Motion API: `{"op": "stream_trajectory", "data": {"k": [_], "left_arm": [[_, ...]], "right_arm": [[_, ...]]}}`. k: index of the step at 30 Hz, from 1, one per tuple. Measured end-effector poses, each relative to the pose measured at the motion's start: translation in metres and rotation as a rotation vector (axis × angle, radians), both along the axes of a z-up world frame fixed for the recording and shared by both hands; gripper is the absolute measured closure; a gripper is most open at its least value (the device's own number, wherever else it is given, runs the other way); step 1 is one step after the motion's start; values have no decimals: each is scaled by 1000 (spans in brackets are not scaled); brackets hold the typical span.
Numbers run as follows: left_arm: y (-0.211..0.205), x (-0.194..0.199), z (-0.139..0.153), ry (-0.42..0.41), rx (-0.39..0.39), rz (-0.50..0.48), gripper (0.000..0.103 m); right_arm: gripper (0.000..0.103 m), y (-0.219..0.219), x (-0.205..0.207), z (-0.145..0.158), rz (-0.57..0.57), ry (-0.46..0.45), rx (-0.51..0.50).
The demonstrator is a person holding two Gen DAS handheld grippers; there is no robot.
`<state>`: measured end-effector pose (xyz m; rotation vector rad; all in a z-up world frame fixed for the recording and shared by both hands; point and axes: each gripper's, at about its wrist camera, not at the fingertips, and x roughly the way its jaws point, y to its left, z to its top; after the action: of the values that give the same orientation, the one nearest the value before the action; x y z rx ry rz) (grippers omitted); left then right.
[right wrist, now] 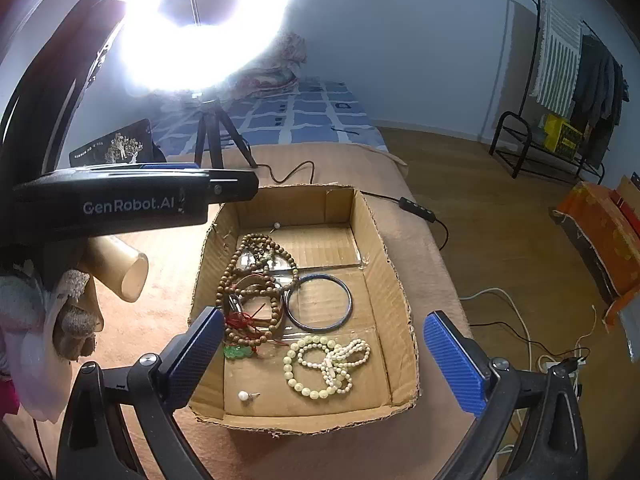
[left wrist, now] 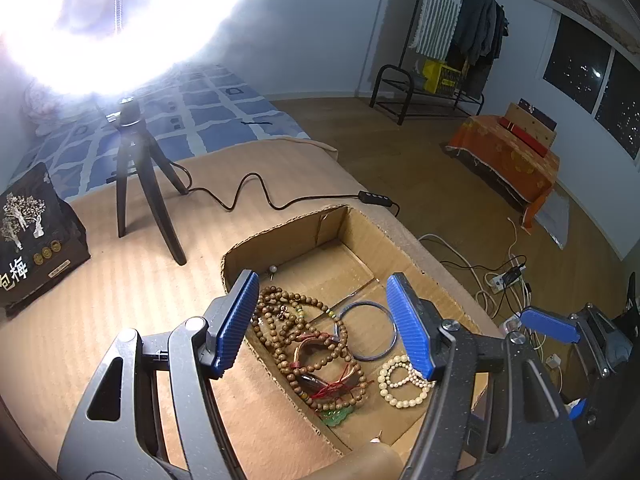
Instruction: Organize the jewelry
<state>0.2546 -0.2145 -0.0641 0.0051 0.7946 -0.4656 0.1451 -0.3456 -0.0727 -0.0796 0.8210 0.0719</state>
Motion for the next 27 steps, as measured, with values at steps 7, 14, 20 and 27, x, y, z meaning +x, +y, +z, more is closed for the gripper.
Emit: {"op": "stream_trajectory", "data": {"k": [7,14,20,27], "left_arm": [[5,-9,9,-15,-5,2,35],[16,-27,26,-46,-16,4,35],[32,-49,45,-75,-25,12,35],[60,-81,74,-136,-32,36,35]], "right_arm": [[1,2,-7,11,-9,-21,-7],[1,7,-20,29,-16,-51,-9],[1,17,-35,48,-16,-83,-14],[0,29,-52,71,-19,-121,-11]]}}
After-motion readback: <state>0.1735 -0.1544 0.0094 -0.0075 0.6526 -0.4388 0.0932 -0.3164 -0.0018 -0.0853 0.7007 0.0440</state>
